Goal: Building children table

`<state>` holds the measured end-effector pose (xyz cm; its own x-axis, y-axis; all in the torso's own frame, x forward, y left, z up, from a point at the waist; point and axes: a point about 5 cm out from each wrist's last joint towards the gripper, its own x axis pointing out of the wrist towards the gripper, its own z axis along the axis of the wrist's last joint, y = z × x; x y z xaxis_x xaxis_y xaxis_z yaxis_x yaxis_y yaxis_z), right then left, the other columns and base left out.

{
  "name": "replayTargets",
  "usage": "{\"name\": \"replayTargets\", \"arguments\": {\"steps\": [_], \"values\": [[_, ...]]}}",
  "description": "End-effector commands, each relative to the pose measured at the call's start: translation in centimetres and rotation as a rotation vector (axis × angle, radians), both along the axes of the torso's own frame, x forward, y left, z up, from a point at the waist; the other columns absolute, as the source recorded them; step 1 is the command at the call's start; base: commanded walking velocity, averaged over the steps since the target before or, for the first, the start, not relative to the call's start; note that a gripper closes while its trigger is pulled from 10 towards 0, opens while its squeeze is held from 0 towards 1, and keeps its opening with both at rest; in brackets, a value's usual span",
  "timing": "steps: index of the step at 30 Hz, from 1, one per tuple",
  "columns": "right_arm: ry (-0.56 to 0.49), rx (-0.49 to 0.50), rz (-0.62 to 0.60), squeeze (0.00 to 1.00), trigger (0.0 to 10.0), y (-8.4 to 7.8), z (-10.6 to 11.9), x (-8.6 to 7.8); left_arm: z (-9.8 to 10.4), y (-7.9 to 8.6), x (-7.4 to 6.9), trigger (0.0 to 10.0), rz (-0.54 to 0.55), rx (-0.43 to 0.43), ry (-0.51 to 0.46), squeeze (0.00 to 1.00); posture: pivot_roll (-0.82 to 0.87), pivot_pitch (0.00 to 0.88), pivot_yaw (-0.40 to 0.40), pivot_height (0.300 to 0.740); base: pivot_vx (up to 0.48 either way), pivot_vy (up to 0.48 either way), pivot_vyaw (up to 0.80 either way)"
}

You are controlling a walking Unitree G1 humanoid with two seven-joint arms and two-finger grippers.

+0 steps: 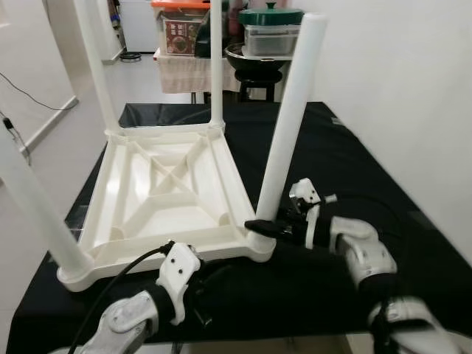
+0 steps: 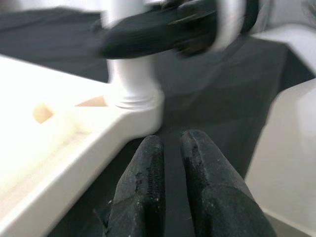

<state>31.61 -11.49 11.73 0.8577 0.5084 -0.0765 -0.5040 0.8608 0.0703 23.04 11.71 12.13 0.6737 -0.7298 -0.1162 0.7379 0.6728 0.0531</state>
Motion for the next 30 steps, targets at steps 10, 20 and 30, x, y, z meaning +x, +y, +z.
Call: {"name": "replayTargets", "arguments": {"steps": [10, 20, 30], "values": [[0.117, -0.136, -0.042, 0.00, 0.0, 1.9, -1.3, -3.0, -0.5, -0.1, -0.4, 10.0, -0.028, 0.015, 0.031, 0.00, 0.08, 0.000, -0.046, 0.740, 0.000, 0.000, 0.00], [0.001, 0.031, 0.190, 1.00, 10.0, 3.7, 2.3, -2.3, -0.3, -0.4, -0.1, 10.0, -0.031, 0.012, 0.021, 0.00, 0.07, 0.000, -0.048, 0.740, 0.000, 0.000, 0.00], [-0.072, -0.055, 0.715, 0.00, 10.0, 0.1, 6.1, 1.0, -0.2, -0.6, 0.3, 10.0, -0.021, 0.007, 0.006, 0.00, 0.10, 0.000, -0.063, 0.740, 0.000, 0.000, 0.00]]}}
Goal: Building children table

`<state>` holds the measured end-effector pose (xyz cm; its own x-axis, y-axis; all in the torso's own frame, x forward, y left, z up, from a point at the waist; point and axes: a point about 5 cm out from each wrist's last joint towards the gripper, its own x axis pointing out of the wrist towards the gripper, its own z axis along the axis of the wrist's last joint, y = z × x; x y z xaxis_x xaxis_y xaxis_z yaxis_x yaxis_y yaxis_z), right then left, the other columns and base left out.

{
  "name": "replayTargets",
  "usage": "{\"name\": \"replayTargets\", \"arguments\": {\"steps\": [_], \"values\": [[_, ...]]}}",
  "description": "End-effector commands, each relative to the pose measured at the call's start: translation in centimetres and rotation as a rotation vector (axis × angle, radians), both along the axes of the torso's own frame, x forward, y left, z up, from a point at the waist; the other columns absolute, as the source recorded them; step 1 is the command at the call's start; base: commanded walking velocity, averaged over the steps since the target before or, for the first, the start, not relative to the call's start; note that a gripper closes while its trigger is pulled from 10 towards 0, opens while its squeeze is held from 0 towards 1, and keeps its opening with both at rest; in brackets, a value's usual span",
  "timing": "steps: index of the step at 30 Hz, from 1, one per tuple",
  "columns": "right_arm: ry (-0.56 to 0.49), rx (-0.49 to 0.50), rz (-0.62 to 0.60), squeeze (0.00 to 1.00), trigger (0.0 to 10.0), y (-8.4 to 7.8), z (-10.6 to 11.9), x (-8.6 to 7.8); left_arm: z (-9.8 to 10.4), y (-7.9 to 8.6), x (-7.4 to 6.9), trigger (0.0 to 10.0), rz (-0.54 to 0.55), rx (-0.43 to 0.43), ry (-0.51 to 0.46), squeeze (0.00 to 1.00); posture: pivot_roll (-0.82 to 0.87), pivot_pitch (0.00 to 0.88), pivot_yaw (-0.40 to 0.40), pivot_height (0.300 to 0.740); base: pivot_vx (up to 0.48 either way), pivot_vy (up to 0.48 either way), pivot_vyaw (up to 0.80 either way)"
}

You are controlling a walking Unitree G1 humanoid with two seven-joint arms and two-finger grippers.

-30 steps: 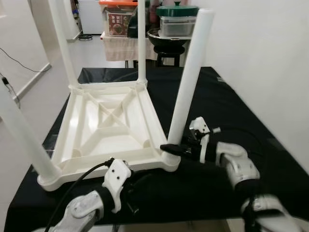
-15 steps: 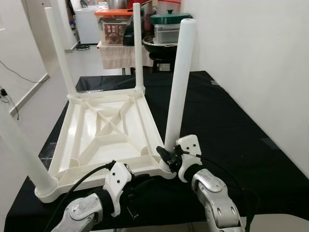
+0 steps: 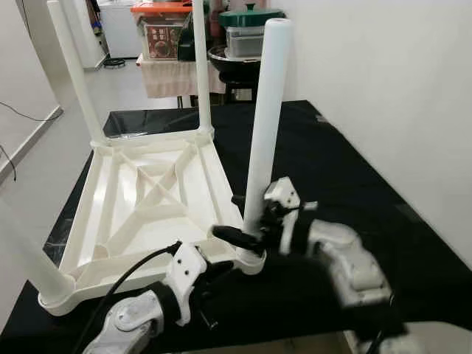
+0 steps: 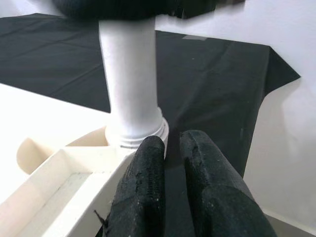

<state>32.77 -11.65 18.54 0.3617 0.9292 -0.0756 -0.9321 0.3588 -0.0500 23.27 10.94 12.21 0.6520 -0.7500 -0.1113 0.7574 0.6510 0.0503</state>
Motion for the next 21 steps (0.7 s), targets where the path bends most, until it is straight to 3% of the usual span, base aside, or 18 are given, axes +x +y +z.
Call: {"name": "replayTargets", "arguments": {"steps": [1, 3, 4, 5, 6, 7, 12, 21], "values": [[0.027, 0.006, 0.038, 0.00, 10.0, -0.1, -0.4, 0.6, -0.3, 0.1, 0.1, 10.0, 0.009, 0.013, 0.006, 0.00, 0.11, 0.000, -0.064, 0.740, 0.000, 0.000, 0.00], [0.027, 0.006, 0.038, 0.00, 10.0, -0.1, -0.4, 0.6, -0.3, 0.1, 0.1, 10.0, 0.009, 0.013, 0.006, 0.00, 0.11, 0.000, -0.064, 0.740, 0.000, 0.000, 0.00], [0.033, 0.011, 0.018, 0.00, 10.0, -0.4, 0.0, 1.6, -0.3, 0.1, 0.1, 10.0, 0.010, 0.013, 0.004, 0.00, 0.11, 0.000, -0.065, 0.740, 0.000, 0.000, 0.00], [0.051, 0.026, 0.024, 0.00, 8.1, -0.7, 0.5, 2.3, -0.2, 0.1, 0.2, 10.0, 0.012, 0.012, 0.001, 0.00, 0.11, 0.000, -0.068, 0.740, 0.000, 0.000, 0.00], [0.051, 0.026, 0.024, 0.00, 8.1, -0.7, 0.5, 2.3, -0.2, 0.1, 0.2, 10.0, 0.012, 0.012, 0.001, 0.00, 0.11, 0.000, -0.068, 0.740, 0.000, 0.000, 0.00], [0.072, 0.030, 0.044, 0.00, 0.0, -0.9, 0.8, 2.7, -0.2, 0.1, 0.2, 10.0, 0.015, 0.013, -0.001, 0.00, 0.12, 0.000, -0.069, 0.740, 0.000, 0.000, 0.00], [0.133, 0.016, 0.114, 0.00, 0.0, -1.5, 0.5, 2.6, -0.1, 0.4, 0.2, 10.0, 0.024, 0.017, -0.003, 0.00, 0.12, 0.000, -0.070, 0.740, 0.000, 0.000, 0.00], [0.171, 0.053, 0.127, 0.00, 0.0, -2.8, -1.5, 1.7, -0.2, 0.3, 0.0, 10.0, 0.019, 0.016, 0.005, 0.00, 0.10, 0.000, -0.057, 0.740, 0.000, 0.000, 0.00]]}}
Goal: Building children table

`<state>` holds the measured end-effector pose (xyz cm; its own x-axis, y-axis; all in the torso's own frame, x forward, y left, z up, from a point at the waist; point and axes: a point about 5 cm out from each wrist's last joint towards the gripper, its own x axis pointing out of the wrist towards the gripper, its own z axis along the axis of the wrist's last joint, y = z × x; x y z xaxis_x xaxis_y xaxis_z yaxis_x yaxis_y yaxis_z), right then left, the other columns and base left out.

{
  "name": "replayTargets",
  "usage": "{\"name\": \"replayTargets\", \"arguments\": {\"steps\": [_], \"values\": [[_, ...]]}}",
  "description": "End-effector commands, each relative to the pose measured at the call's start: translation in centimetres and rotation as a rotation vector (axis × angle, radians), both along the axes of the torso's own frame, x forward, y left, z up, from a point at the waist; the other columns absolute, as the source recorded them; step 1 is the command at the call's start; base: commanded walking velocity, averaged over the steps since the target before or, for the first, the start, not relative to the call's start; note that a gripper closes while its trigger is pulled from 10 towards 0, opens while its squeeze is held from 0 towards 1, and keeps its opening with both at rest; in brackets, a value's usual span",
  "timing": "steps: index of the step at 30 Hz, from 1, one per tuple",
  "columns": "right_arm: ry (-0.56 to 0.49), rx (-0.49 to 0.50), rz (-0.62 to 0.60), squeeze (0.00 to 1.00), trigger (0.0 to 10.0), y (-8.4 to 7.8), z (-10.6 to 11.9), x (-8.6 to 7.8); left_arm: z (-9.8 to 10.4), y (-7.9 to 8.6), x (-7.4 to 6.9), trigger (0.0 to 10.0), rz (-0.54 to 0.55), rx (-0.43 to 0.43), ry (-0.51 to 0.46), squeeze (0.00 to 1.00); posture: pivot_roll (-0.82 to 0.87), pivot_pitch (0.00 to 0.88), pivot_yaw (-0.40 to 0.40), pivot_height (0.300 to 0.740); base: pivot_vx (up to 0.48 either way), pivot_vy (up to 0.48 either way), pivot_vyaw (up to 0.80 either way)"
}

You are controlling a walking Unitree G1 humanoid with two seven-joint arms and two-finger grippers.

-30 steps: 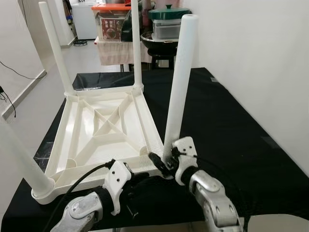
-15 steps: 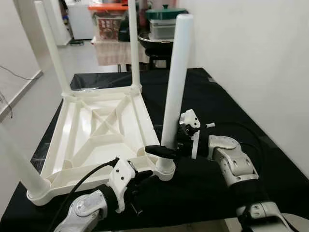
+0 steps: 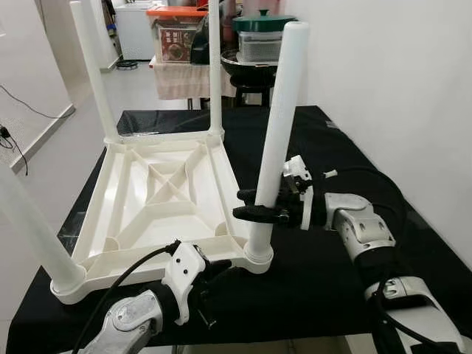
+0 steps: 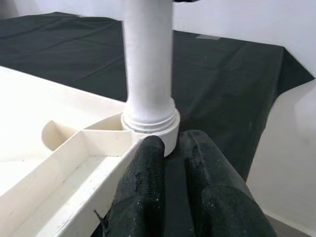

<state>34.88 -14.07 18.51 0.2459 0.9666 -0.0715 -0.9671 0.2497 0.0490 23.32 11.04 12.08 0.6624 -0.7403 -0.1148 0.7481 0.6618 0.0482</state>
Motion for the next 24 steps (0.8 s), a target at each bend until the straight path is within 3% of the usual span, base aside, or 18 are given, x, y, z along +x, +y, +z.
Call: {"name": "replayTargets", "arguments": {"steps": [1, 4, 5, 6, 7, 8, 9, 10, 11, 12, 16, 18, 19, 20, 21, 23, 24], "values": [[0.078, 0.034, -0.016, 0.00, 0.0, -0.5, -2.0, -0.7, -0.1, 0.1, -0.1, 10.0, 0.003, 0.013, 0.002, 0.00, 0.09, 0.000, -0.054, 0.740, 0.000, 0.000, 0.00], [0.078, 0.050, -0.052, 0.00, 0.0, -0.5, -2.8, -1.2, -0.1, 0.2, -0.2, 10.0, 0.001, 0.012, 0.004, 0.00, 0.08, 0.000, -0.050, 0.740, 0.000, 0.000, 0.00], [0.075, 0.031, -0.122, 0.00, 0.0, 0.1, -3.9, -1.9, -0.1, 0.2, -0.2, 10.0, -0.001, 0.013, 0.007, 0.00, 0.08, 0.000, -0.051, 0.740, 0.000, 0.000, 0.00], [0.067, -0.001, -0.383, 0.00, 0.0, 1.7, -5.4, -2.1, -0.2, 0.4, -0.4, 10.0, -0.003, 0.014, 0.010, 0.00, 0.07, 0.000, -0.049, 0.740, 0.000, 0.000, 0.00], [0.067, -0.001, -0.383, 0.00, 0.0, 1.7, -5.4, -2.1, -0.2, 0.4, -0.4, 10.0, -0.003, 0.014, 0.010, 0.00, 0.07, 0.000, -0.049, 0.740, 0.000, 0.000, 0.00], [0.058, -0.022, -0.578, 0.00, 0.0, 2.6, -6.1, -2.3, -0.2, 0.5, -0.4, 10.0, -0.005, 0.014, 0.012, 0.00, 0.07, 0.000, -0.049, 0.740, 0.000, 0.000, 0.00], [0.129, -0.056, -0.733, 0.00, 0.0, 4.5, -8.1, -4.6, -0.3, 0.6, -0.4, 10.0, -0.007, 0.017, 0.018, 0.00, 0.06, 0.000, -0.034, 0.740, 0.000, 0.000, 0.00], [0.129, -0.056, -0.733, 0.00, 0.0, 4.5, -8.1, -4.6, -0.3, 0.6, -0.4, 10.0, -0.007, 0.017, 0.018, 0.00, 0.06, 0.000, -0.034, 0.740, 0.000, 0.000, 0.00], [0.184, -0.074, -0.822, 0.00, 0.0, 5.5, -9.0, -6.2, -0.3, 0.7, -0.4, 10.0, -0.008, 0.019, 0.021, 0.00, 0.06, 0.000, -0.034, 0.740, 0.000, 0.000, 0.00], [0.145, -0.086, -0.825, 0.00, 0.0, 5.6, -8.3, -6.2, -0.5, 0.6, -0.4, 10.0, -0.014, 0.016, 0.030, 0.00, 0.01, 0.000, -0.010, 0.740, 0.000, 0.000, 0.00], [0.075, -0.172, -0.787, 0.00, 0.0, 5.2, -8.1, -5.3, -0.8, -0.1, -0.5, 10.0, -0.043, 0.017, 0.035, 0.00, 0.05, 0.000, -0.036, 0.740, 0.000, 0.000, 0.00], [0.082, -0.153, -0.774, 0.00, 0.0, 5.4, -8.0, -5.4, -0.7, -0.1, -0.6, 10.0, -0.035, 0.012, 0.034, 0.00, 0.05, 0.000, -0.030, 0.740, 0.000, 0.000, 0.00], [0.075, -0.143, -0.772, 0.00, 3.9, 5.4, -7.8, -5.4, -0.7, 0.1, -0.6, 10.0, -0.030, 0.016, 0.033, 0.00, 0.05, 0.000, -0.029, 0.740, 0.000, 0.000, 0.00], [0.071, -0.138, -0.772, 0.00, 3.9, 5.4, -7.7, -5.5, -0.7, 0.2, -0.6, 10.0, -0.027, 0.020, 0.033, 0.00, 0.05, 0.000, -0.029, 0.740, 0.000, 0.000, 0.00], [0.118, -0.100, -0.757, 0.92, 10.0, 5.5, -7.6, -5.4, -0.7, 0.3, -0.5, 10.0, -0.024, 0.019, 0.032, 0.00, 0.05, 0.000, -0.028, 0.740, 0.000, 0.000, 0.00], [0.154, -0.072, -0.747, 0.92, 10.0, 5.5, -7.6, -5.4, -0.6, 0.3, -0.4, 10.0, -0.021, 0.017, 0.031, 0.00, 0.05, 0.000, -0.029, 0.740, 0.000, 0.000, 0.00], [0.182, -0.021, -0.704, 1.00, 10.0, 6.1, -6.9, -5.5, -0.6, 0.2, -0.4, 10.0, -0.022, 0.015, 0.029, 0.00, 0.05, 0.000, -0.027, 0.740, 0.000, 0.000, 0.00]]}}
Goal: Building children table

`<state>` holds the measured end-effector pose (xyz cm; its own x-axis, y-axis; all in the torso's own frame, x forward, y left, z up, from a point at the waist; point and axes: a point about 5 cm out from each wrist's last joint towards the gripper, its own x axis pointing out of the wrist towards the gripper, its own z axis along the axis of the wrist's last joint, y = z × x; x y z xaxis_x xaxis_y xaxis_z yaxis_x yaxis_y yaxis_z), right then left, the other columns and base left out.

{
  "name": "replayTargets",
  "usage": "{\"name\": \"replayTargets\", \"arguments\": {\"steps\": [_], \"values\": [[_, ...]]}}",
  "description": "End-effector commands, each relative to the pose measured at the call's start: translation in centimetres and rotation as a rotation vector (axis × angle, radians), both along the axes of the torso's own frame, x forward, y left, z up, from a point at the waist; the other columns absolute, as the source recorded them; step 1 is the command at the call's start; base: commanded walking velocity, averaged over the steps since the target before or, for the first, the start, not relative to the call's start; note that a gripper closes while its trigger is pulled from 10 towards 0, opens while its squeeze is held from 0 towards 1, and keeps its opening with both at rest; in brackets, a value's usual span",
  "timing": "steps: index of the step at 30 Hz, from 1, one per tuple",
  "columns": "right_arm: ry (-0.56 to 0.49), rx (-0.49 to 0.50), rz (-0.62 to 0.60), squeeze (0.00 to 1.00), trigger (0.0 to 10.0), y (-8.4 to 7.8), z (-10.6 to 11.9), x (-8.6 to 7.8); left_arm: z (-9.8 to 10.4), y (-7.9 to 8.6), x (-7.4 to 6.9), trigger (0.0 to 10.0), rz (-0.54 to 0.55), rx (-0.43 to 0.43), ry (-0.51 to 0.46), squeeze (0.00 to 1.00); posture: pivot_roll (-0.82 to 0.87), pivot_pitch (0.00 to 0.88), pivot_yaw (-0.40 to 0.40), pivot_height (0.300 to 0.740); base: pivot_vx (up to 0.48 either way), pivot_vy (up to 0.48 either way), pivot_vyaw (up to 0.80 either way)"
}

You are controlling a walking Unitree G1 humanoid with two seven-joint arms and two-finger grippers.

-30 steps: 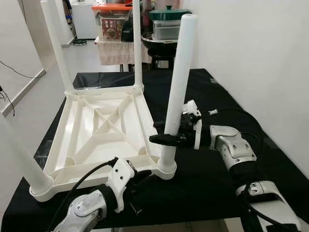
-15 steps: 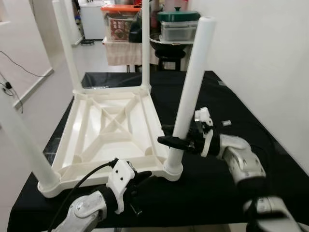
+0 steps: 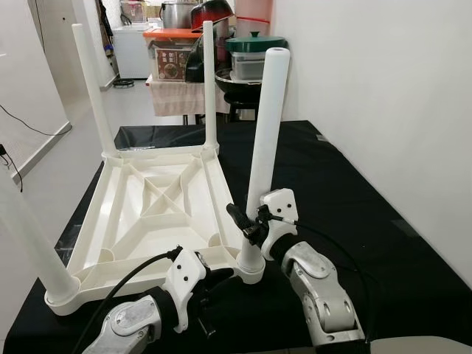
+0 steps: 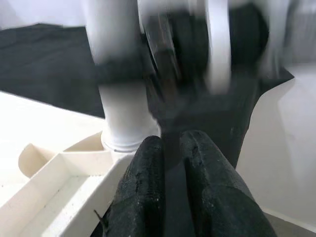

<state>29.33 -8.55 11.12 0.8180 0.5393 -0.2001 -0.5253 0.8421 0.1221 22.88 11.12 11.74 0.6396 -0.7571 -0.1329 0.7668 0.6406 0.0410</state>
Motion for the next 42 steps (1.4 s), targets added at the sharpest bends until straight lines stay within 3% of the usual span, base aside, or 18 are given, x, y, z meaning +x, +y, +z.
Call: {"name": "replayTargets", "arguments": {"steps": [1, 4, 5, 6, 7, 8, 10, 12, 14, 18, 21, 22, 23, 28, 37, 39, 41, 42], "values": [[0.024, 0.057, 0.038, 1.00, 10.0, 0.6, 0.5, 0.1, -0.2, 0.2, 0.1, 10.0, 0.006, 0.006, 0.011, 0.00, 0.05, 0.000, -0.027, 0.740, 0.000, 0.000, 0.00], [-0.102, 0.207, 0.331, 1.00, 10.0, 1.3, 4.6, 0.6, -0.2, -0.2, 0.1, 10.0, -0.003, 0.004, 0.010, 0.00, 0.05, 0.000, -0.027, 0.740, 0.000, 0.000, 0.00], [-0.102, 0.207, 0.331, 1.00, 10.0, 1.3, 4.6, 0.6, -0.2, -0.2, 0.1, 10.0, -0.003, 0.004, 0.010, 0.00, 0.05, 0.000, -0.027, 0.740, 0.000, 0.000, 0.00], [-0.148, 0.206, 0.438, 1.00, 10.0, 0.9, 5.7, 0.8, -0.2, -0.3, 0.2, 10.0, -0.004, 0.004, 0.009, 0.00, 0.06, 0.000, -0.029, 0.740, 0.000, 0.000, 0.00], [-0.169, 0.189, 0.531, 0.61, 10.0, 0.4, 6.3, 1.0, -0.2, -0.3, 0.2, 10.0, -0.004, 0.003, 0.007, 0.00, 0.06, 0.000, -0.029, 0.740, 0.000, 0.000, 0.00], [-0.187, 0.149, 0.637, 0.00, 10.0, -0.2, 6.8, 1.2, -0.1, -0.3, 0.3, 10.0, -0.002, 0.002, 0.003, 0.00, 0.06, 0.000, -0.033, 0.740, 0.000, 0.000, 0.00], [-0.187, 0.149, 0.637, 0.00, 10.0, -0.2, 6.8, 1.2, -0.1, -0.3, 0.3, 10.0, -0.002, 0.002, 0.003, 0.00, 0.06, 0.000, -0.033, 0.740, 0.000, 0.000, 0.00], [-0.176, 0.087, 0.792, 0.00, 10.0, -1.4, 7.3, 2.0, 0.1, -0.2, 0.4, 10.0, 0.004, 0.001, -0.003, 0.00, 0.08, 0.000, -0.040, 0.740, 0.000, 0.000, 0.00], [-0.176, 0.087, 0.792, 0.00, 10.0, -1.4, 7.3, 2.0, 0.1, -0.2, 0.4, 10.0, 0.004, 0.001, -0.003, 0.00, 0.08, 0.000, -0.040, 0.740, 0.000, 0.000, 0.00], [-0.130, 0.039, 0.842, 0.00, 10.0, -2.2, 8.1, 4.4, 0.2, -0.1, 0.5, 10.0, 0.010, 0.004, -0.010, 0.00, 0.09, 0.000, -0.048, 0.740, 0.000, 0.000, 0.00], [-0.118, 0.086, 0.876, 0.00, 10.0, -2.1, 8.7, 4.9, 0.3, 0.0, 0.5, 10.0, 0.016, 0.006, -0.013, 0.00, 0.10, 0.000, -0.049, 0.740, 0.000, 0.000, 0.00], [-0.116, 0.108, 0.892, 0.00, 6.7, -2.1, 9.1, 5.2, 0.3, 0.0, 0.5, 10.0, 0.019, 0.008, -0.014, 0.00, 0.11, 0.000, -0.050, 0.740, 0.000, 0.000, 0.00], [-0.110, 0.138, 0.907, 0.00, 0.0, -2.2, 9.5, 5.5, 0.3, 0.1, 0.5, 10.0, 0.022, 0.010, -0.015, 0.00, 0.11, 0.000, -0.049, 0.740, 0.000, 0.000, 0.00], [-0.105, 0.174, 0.937, 0.00, 0.0, -2.5, 9.9, 5.7, 0.4, 0.1, 0.4, 10.0, 0.025, 0.012, -0.017, 0.00, 0.12, 0.000, -0.051, 0.740, 0.000, 0.000, 0.00], [-0.142, 0.112, 0.887, 0.00, 0.0, -3.3, 8.1, 5.1, 0.3, 0.1, 0.3, 10.0, 0.022, 0.012, -0.012, 0.00, 0.10, 0.000, -0.046, 0.740, 0.000, 0.000, 0.00], [-0.151, 0.087, 0.717, 0.00, 0.0, -3.2, 6.6, 4.3, 0.3, 0.1, 0.2, 10.0, 0.019, 0.011, -0.010, 0.00, 0.09, 0.000, -0.054, 0.740, 0.000, 0.000, 0.00], [-0.151, 0.087, 0.717, 0.00, 0.0, -3.2, 6.6, 4.3, 0.3, 0.1, 0.2, 10.0, 0.019, 0.011, -0.010, 0.00, 0.09, 0.000, -0.054, 0.740, 0.000, 0.000, 0.00], [-0.159, 0.073, 0.632, 0.00, 0.0, -3.0, 5.9, 3.9, 0.2, 0.2, 0.1, 10.0, 0.019, 0.011, -0.008, 0.00, 0.09, 0.000, -0.056, 0.740, 0.000, 0.000, 0.00]]}}
